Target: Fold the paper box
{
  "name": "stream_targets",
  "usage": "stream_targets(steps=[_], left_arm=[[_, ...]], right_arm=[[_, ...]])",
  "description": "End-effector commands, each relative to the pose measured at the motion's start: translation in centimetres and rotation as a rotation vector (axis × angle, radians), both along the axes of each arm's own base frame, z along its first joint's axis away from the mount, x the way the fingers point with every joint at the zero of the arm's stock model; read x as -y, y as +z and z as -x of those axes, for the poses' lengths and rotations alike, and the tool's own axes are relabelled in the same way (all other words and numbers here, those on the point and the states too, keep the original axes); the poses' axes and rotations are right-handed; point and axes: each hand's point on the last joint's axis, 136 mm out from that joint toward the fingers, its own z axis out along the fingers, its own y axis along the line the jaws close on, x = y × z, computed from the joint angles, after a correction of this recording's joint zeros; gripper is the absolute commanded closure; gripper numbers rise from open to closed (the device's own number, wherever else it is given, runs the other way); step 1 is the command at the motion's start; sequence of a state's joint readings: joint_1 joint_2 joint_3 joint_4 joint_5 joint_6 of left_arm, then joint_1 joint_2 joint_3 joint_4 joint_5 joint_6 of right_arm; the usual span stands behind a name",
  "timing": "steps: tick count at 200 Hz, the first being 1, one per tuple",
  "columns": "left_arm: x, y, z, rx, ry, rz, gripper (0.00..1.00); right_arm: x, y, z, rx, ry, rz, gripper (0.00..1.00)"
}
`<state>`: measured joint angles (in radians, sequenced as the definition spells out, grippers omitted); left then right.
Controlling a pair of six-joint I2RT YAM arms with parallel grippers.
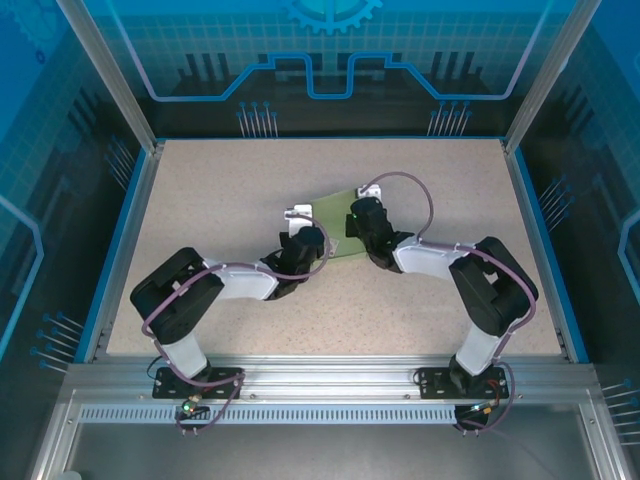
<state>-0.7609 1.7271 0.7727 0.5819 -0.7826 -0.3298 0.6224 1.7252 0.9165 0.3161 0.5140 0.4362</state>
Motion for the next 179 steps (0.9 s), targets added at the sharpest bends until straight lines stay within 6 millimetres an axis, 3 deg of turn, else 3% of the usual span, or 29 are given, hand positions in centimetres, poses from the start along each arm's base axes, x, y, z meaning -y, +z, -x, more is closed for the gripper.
stream_targets(steps=[1, 11, 15, 82, 179], left_arm=[[2.1, 1.1, 0.7, 0.051, -0.069, 0.038, 1.00], [2.0, 0.8, 1.0, 0.050, -0.069, 0.031, 1.00], [2.0, 0.8, 1.1, 0.051, -0.069, 0.029, 1.00], [2.1, -0.1, 2.4, 0.056, -0.086, -0.006, 1.00], [1.5, -0.5, 3.9, 0.056, -0.099, -0.020, 1.00]], right_arm=[[-3.5, 2.5, 1.2, 0.068, 0.070, -0.149, 0.98], [-3.7, 2.8, 1.3, 0.074, 0.063, -0.167, 0.98], [-3.4, 1.8, 1.9, 0.056, 0.058, -0.156, 0.98], [-2.8, -0.1, 4.4, 0.027, -0.003, -0.170, 0.94], [-2.1, -2.2, 6.7, -0.039, -0.057, -0.174, 0.92]])
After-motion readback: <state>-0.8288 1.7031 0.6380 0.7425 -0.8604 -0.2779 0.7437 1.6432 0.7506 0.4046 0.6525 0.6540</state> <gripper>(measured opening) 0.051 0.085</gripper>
